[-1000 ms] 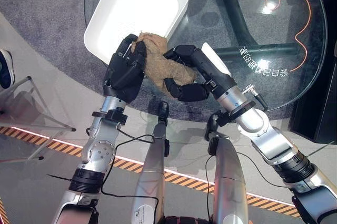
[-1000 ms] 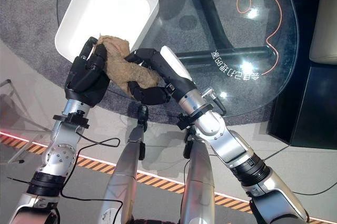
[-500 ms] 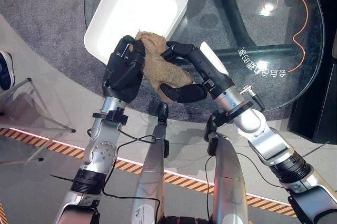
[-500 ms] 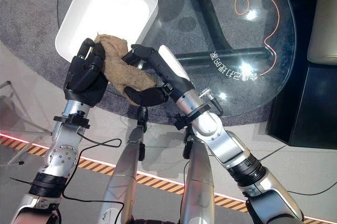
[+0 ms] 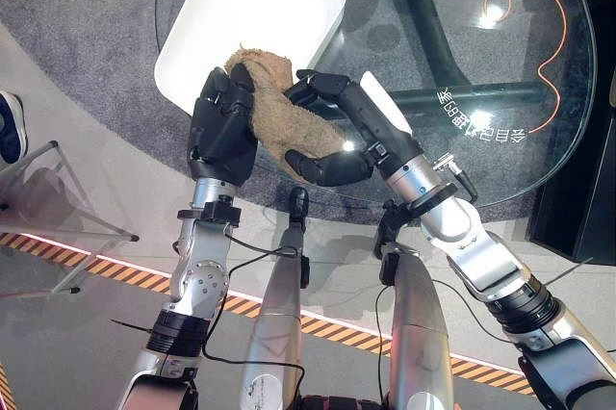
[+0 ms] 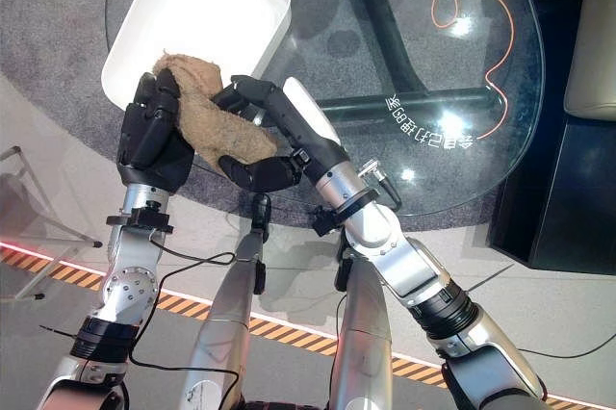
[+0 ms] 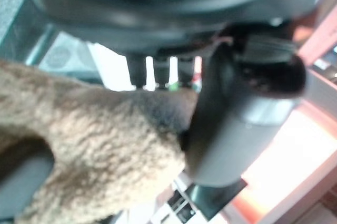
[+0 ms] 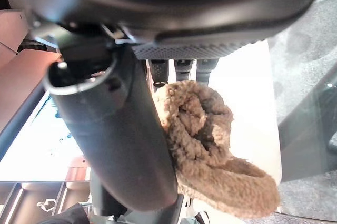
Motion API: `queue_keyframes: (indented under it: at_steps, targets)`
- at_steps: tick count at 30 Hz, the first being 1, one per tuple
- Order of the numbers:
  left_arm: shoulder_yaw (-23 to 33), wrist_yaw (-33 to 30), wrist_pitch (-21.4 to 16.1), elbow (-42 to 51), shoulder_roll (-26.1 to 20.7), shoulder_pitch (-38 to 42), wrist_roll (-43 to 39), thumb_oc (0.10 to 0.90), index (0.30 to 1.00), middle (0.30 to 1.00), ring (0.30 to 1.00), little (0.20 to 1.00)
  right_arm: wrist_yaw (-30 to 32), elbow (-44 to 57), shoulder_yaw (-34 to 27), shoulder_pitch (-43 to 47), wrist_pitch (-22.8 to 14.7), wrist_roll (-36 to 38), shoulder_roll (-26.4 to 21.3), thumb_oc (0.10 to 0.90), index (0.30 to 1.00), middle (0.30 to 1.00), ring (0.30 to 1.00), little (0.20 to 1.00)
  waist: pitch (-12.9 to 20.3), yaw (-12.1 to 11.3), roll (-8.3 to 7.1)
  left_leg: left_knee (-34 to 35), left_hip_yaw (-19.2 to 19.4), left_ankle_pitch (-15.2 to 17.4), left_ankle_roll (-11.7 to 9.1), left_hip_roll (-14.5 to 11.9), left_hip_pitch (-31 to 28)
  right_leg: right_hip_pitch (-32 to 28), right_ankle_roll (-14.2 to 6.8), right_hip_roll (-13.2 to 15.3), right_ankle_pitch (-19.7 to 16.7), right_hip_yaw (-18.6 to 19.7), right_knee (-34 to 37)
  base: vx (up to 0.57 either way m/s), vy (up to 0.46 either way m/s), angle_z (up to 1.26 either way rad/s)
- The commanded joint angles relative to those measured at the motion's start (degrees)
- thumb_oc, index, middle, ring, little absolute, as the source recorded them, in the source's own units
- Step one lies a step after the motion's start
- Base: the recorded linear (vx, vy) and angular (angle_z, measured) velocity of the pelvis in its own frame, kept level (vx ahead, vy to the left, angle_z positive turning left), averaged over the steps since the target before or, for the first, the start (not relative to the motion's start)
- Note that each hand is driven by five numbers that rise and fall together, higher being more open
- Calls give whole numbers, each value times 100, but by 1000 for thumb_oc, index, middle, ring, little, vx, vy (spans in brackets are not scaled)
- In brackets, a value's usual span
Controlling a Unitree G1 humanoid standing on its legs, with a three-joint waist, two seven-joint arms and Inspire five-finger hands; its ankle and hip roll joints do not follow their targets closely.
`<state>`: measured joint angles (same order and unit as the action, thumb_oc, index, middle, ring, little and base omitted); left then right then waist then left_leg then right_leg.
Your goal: Wipe the table with a cloth and put it in the basket.
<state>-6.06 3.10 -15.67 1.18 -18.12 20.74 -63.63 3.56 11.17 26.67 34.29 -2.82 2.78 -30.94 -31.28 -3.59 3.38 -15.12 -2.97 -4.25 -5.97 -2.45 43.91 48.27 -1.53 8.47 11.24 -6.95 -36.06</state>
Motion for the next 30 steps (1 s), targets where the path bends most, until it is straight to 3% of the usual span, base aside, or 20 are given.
queue_keyframes:
  at_steps: [1,21,30]
  targets:
    - [255,-74,-898,941,101,427,444,100,300,300,300,200,168,663,-192,867,-479,54,433,800,900,900,900,900,148,-84,-80,-502,192,438,444,595,-170,-438,-188,-365,-708,-325,989,0,0,0]
    - [412,-543,-1196,974,155,526,795,100,300,300,300,200,340,566,-253,927,-492,4,502,800,900,900,900,900,148,-117,-99,-526,169,441,432,606,-160,-426,-176,-360,-682,-355,938,0,0,0]
    - [490,-680,-1324,910,135,606,1019,100,300,300,300,200,1026,311,-504,794,-566,-117,452,800,900,900,900,900,148,-64,-101,-536,193,460,429,590,-176,-429,-182,-358,-676,-323,928,0,0,0]
